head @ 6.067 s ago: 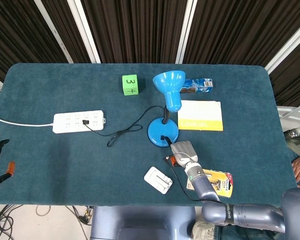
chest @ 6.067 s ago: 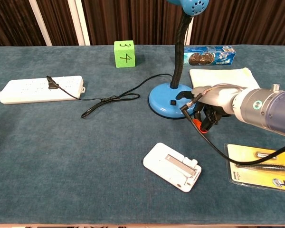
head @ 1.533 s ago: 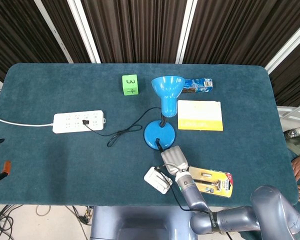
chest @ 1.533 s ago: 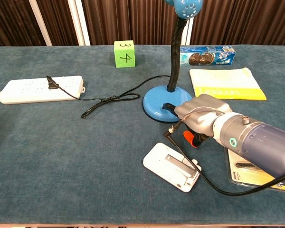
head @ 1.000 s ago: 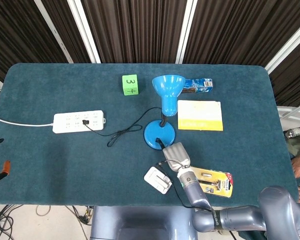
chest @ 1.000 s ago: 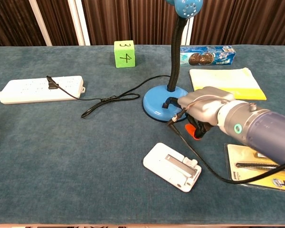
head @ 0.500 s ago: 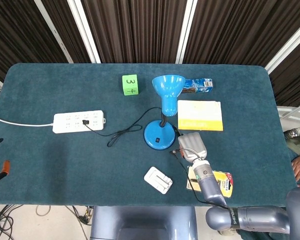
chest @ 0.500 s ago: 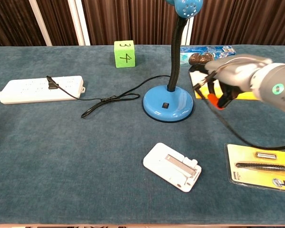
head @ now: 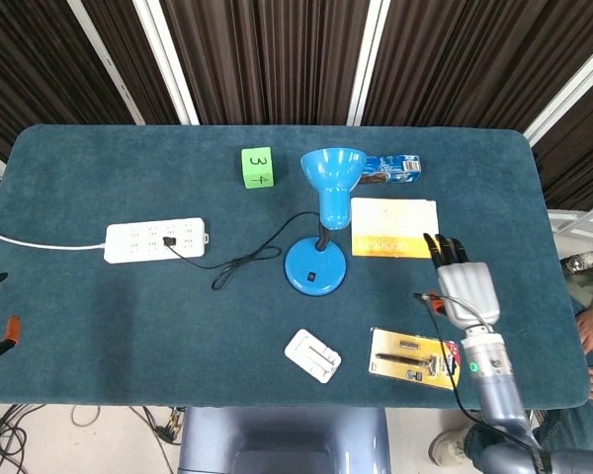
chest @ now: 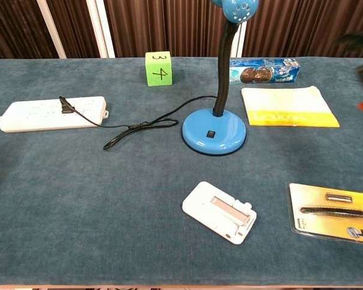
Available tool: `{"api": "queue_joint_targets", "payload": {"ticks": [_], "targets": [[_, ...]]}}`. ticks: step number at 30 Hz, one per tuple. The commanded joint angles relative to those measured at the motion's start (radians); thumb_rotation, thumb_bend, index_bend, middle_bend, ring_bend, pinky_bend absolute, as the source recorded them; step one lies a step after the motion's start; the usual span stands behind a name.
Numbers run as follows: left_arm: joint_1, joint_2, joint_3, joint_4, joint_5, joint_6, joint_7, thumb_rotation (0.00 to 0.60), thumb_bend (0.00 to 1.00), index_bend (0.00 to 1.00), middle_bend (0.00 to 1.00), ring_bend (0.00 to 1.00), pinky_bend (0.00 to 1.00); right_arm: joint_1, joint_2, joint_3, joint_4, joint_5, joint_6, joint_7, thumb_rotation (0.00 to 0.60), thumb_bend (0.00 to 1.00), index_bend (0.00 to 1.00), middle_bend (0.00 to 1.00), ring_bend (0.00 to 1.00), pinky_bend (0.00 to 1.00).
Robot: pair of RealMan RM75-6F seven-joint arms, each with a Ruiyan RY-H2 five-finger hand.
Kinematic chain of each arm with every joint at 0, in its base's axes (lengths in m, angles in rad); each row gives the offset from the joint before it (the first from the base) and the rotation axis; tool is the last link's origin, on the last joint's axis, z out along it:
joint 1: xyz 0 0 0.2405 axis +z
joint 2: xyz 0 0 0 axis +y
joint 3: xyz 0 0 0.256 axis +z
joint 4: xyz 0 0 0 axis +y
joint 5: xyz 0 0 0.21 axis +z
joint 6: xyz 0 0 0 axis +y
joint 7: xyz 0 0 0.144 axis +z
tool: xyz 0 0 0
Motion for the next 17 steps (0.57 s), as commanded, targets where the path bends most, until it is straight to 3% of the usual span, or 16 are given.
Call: {"api": "queue_joint_targets", "payload": {"ticks": [1, 9, 12, 17], "targets": [[0.000, -0.002, 0.001, -0.001, 0.003, 0.002, 0.005, 0.600, 0.43, 0.17, 0.02, 0.00, 0.00, -0.150, 0.080, -0.107, 0.019, -0.175, 0.158, 0.123, 0.600, 0.32, 0.00, 0.13, 0.14, 1.00], [0.003, -0.005, 0.010, -0.008, 0.019, 0.010, 0.015, 0.600, 0.43, 0.17, 0.02, 0.00, 0.00, -0.323, 0.098, -0.197, 0.064, -0.356, 0.307, 0.276, 0.600, 0.32, 0.00, 0.13, 0.12, 1.00], [0.004, -0.004, 0.011, -0.009, 0.021, 0.011, 0.013, 0.600, 0.43, 0.17, 0.02, 0.00, 0.00, -0.361, 0.091, -0.202, 0.090, -0.375, 0.321, 0.297, 0.600, 0.32, 0.00, 0.13, 0.12, 1.00], [0.004, -0.003, 0.013, -0.008, 0.028, 0.010, 0.015, 0.600, 0.43, 0.17, 0.02, 0.00, 0.00, -0.383, 0.068, -0.162, 0.149, -0.366, 0.282, 0.299, 0.600, 0.32, 0.00, 0.13, 0.11, 1.00]]}}
